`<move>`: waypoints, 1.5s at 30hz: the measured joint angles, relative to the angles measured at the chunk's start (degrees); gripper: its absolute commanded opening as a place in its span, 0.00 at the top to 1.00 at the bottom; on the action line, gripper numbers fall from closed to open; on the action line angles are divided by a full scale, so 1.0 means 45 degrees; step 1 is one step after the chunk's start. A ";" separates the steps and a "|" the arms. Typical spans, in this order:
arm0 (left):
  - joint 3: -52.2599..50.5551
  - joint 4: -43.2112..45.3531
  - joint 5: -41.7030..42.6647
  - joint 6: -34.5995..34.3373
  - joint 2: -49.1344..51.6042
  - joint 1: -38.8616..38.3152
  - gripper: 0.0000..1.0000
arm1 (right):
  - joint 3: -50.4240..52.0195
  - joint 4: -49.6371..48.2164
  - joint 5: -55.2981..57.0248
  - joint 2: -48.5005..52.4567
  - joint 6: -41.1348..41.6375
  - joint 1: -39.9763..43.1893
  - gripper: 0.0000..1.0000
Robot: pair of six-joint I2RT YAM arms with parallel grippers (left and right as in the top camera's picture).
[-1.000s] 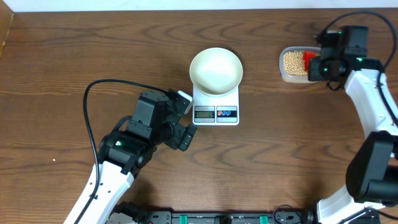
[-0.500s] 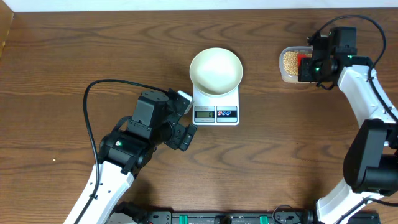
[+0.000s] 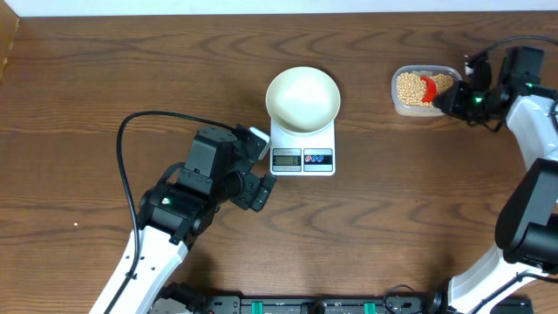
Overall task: Scoop item into bowl and weigh 50g on scale
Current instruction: 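Dip the red scoop into the beans and scoop with the right gripper, then carry the filled red scoop left over the white bowl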
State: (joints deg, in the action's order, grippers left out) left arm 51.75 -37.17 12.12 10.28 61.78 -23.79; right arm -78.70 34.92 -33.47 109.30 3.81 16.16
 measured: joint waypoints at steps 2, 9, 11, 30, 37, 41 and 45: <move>0.0000 0.0000 0.0000 0.0000 0.0000 0.0000 0.09 | 0.0000 0.0078 -0.0418 0.0024 0.0034 0.0262 0.99; 0.0000 0.0000 0.0000 0.0000 0.0000 0.0000 0.09 | 0.0000 0.0175 -0.1826 0.0024 0.0092 0.0991 0.99; 0.0000 0.0000 0.0000 0.0000 0.0000 0.0000 0.09 | 0.0000 0.0223 -0.2166 0.0024 0.0117 0.1214 0.99; 0.0000 0.0000 0.0000 -0.0005 0.0000 0.0000 0.09 | 0.0000 0.0282 -0.5605 0.0024 0.0155 0.2895 0.99; 0.0000 0.0000 0.0000 -0.0005 0.0000 0.0000 0.09 | 0.0005 0.0282 -0.7266 0.0024 0.0267 0.3147 0.99; 0.0000 -0.0005 0.0000 0.0000 0.0000 0.0000 0.09 | 0.0000 0.0277 -0.8140 0.0024 0.0418 0.3172 0.99; 0.0000 0.0000 0.0000 -0.0005 0.0000 0.0000 0.09 | 0.0005 -0.0044 -0.9165 0.0024 0.0782 0.3133 0.99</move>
State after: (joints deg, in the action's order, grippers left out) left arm 51.75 -37.17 12.12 10.26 61.78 -23.79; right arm -78.67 34.72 -74.72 109.40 7.33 30.26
